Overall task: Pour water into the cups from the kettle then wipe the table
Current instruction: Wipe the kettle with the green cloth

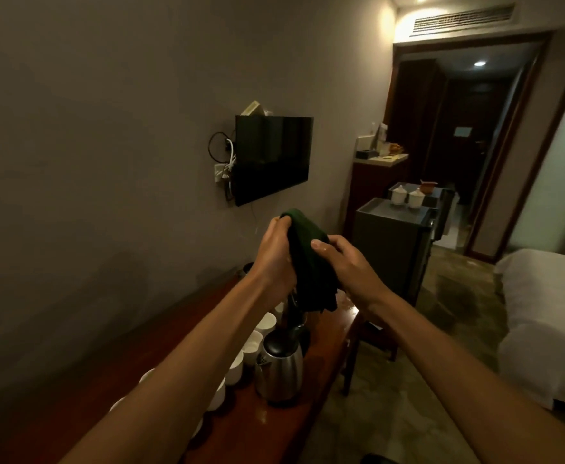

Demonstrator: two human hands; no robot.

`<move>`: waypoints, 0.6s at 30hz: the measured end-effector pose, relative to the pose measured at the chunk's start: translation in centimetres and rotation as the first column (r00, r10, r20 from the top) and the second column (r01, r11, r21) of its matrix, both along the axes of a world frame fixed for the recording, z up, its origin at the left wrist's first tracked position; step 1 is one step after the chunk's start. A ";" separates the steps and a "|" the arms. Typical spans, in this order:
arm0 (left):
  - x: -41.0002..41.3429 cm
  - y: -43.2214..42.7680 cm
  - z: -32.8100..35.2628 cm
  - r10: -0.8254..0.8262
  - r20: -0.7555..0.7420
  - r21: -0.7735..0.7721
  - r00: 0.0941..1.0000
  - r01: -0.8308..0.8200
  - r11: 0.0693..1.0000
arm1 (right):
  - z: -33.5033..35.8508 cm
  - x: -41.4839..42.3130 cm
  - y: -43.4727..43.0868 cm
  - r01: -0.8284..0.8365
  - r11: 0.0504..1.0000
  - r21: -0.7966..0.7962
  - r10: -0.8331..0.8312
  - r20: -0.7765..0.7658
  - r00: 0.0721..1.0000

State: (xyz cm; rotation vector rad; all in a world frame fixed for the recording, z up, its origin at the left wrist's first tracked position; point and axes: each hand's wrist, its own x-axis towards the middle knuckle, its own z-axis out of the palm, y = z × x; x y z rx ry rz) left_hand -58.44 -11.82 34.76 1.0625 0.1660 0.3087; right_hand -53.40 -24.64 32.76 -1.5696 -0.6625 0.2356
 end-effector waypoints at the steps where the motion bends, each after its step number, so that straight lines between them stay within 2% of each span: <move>1: 0.2 -0.1 0.0 -0.003 -0.014 -0.006 1.000 0.003 1.000 | -0.1 0.4 0.1 -0.005 1.000 0.008 0.005 -0.005 1.000; 5: 0.9 0.4 -0.4 -0.036 -0.043 -0.069 0.998 0.033 0.997 | -0.5 1.7 0.4 -0.051 0.998 0.029 0.051 -0.014 0.999; 12: 3.3 2.2 -1.3 0.001 0.076 -0.133 0.997 0.009 0.991 | -2.3 5.4 2.3 -0.168 0.986 0.003 0.168 -0.047 0.985; 18: 8.1 4.7 -1.7 0.020 0.108 -0.075 0.994 -0.012 0.997 | -2.7 11.1 4.9 -0.135 0.991 -0.011 0.135 0.043 0.990</move>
